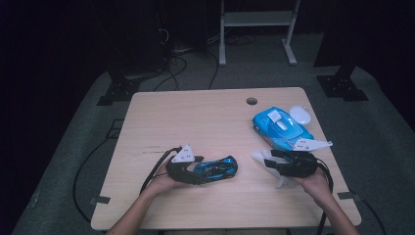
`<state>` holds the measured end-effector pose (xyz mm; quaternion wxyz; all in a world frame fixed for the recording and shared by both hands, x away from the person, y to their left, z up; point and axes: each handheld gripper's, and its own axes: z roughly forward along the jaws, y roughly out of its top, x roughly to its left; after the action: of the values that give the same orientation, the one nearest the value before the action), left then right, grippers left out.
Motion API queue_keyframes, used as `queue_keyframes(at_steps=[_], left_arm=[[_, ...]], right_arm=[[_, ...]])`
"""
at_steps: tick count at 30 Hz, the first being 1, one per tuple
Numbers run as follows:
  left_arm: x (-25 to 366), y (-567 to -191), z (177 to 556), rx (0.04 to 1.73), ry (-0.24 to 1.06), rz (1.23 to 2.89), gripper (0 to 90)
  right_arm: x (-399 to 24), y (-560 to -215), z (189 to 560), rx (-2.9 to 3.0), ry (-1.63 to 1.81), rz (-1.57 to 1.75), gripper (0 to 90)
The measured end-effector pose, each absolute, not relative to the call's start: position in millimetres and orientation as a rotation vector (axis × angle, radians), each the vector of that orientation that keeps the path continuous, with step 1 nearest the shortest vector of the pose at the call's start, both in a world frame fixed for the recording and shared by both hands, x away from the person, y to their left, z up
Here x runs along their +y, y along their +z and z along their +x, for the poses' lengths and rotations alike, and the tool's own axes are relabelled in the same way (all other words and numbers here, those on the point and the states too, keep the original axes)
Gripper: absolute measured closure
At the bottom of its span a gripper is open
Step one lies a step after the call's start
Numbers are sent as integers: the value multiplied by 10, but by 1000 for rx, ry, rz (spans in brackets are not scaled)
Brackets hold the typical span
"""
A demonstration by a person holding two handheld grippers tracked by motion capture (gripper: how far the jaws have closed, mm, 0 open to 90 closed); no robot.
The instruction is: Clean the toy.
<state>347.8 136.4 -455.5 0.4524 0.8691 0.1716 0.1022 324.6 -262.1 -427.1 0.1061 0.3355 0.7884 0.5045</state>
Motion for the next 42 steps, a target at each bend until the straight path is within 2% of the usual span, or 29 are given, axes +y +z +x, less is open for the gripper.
queue_keyframes(at_steps=[15,42], left_arm=[[1498,-4530,3458,454,252,2141,326],[1863,-4547,3380,529,286,2129,277]], right_arm=[[-2631,-4265,3271,2329,1460,997,410],[-2623,-4255,3284,2332,1458,995,390]])
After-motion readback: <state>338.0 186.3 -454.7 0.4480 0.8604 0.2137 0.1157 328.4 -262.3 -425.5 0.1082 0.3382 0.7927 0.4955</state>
